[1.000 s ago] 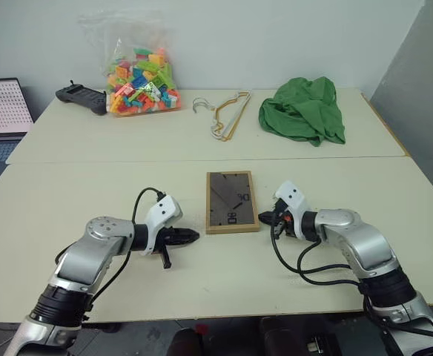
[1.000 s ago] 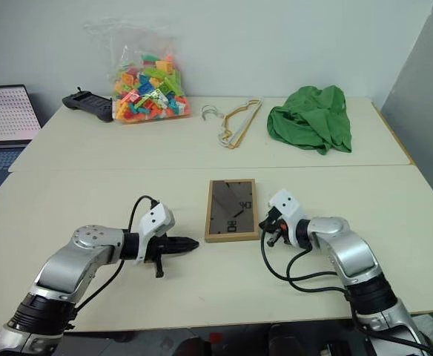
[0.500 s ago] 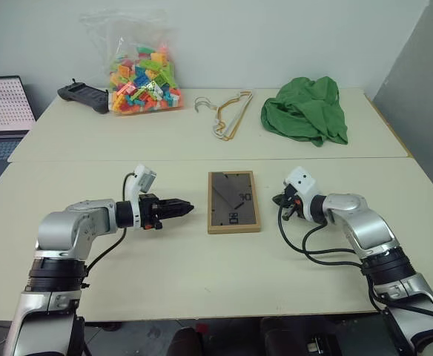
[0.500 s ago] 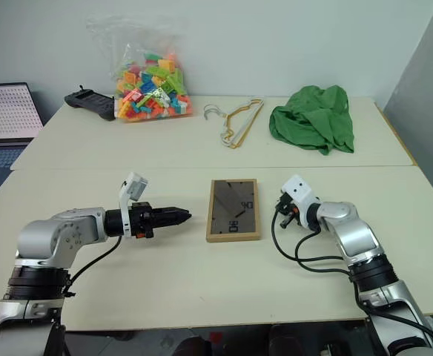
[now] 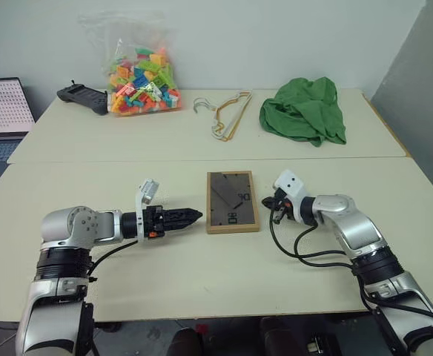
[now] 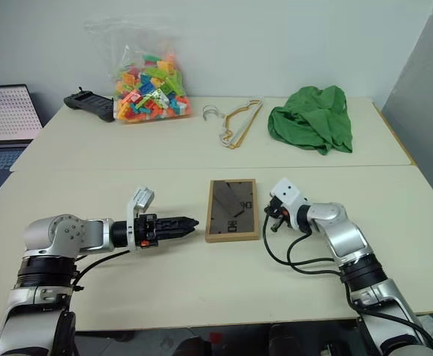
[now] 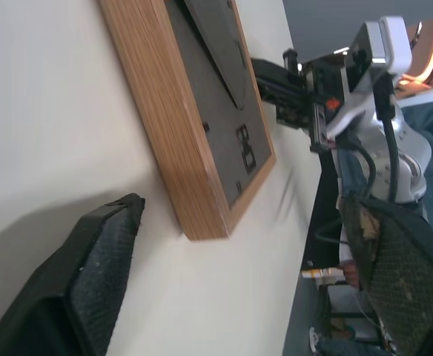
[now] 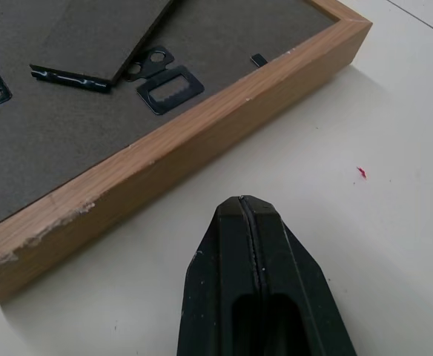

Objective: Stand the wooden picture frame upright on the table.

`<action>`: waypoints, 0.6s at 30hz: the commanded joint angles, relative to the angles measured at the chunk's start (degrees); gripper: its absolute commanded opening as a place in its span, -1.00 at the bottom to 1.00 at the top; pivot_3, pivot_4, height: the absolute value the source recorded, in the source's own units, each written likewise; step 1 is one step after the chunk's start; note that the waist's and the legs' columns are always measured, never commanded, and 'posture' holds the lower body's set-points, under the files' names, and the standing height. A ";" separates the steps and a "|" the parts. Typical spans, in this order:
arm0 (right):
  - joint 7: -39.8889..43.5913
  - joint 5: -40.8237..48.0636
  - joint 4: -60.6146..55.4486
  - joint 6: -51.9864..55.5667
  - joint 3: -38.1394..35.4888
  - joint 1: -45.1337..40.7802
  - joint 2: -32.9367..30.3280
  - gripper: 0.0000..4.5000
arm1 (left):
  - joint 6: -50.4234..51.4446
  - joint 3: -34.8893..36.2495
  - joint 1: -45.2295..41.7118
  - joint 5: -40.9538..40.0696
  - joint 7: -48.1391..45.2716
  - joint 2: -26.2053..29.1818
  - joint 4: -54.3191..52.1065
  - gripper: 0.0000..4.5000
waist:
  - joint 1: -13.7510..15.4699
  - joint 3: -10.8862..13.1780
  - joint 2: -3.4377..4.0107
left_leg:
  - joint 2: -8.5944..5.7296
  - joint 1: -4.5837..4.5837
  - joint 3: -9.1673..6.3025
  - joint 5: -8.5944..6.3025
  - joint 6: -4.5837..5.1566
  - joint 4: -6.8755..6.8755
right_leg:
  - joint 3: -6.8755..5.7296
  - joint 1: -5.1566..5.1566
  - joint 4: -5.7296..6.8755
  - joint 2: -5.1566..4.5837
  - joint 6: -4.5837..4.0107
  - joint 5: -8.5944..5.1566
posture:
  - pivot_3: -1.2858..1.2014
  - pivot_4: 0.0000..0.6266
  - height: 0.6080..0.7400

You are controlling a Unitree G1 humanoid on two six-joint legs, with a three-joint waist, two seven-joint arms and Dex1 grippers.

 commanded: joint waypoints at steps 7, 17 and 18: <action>-4.27 -0.27 -4.69 2.81 0.26 0.35 6.31 -1.00 | -4.53 -7.69 -0.71 2.59 -3.38 -5.33 1.39 0.99 | 0.27 -0.07 0.05 | -0.01 0.02 0.01 0.05 -0.09 0.01 | 0.01 0.03 0.02 -0.02 -0.01 -0.01 | 0.03 -0.52 1.00; -7.58 -0.56 -7.93 5.61 -2.09 4.07 5.54 -1.00 | -8.43 -0.29 2.08 2.43 3.50 -8.62 -0.59 0.82 | 1.42 -0.16 0.06 | -0.05 0.07 0.01 -0.01 0.02 0.08 | 0.01 0.09 0.09 -0.07 -0.01 -0.01 | 0.03 -0.52 1.00; -7.40 -0.60 -8.07 5.37 -2.23 4.37 4.95 -1.00 | -8.01 0.44 1.96 1.86 3.65 -8.42 -1.38 0.80 | 1.40 -0.16 0.05 | -0.06 0.09 0.02 -0.01 0.03 0.08 | 0.02 0.11 0.10 -0.07 -0.01 -0.01 | 0.03 -0.52 1.00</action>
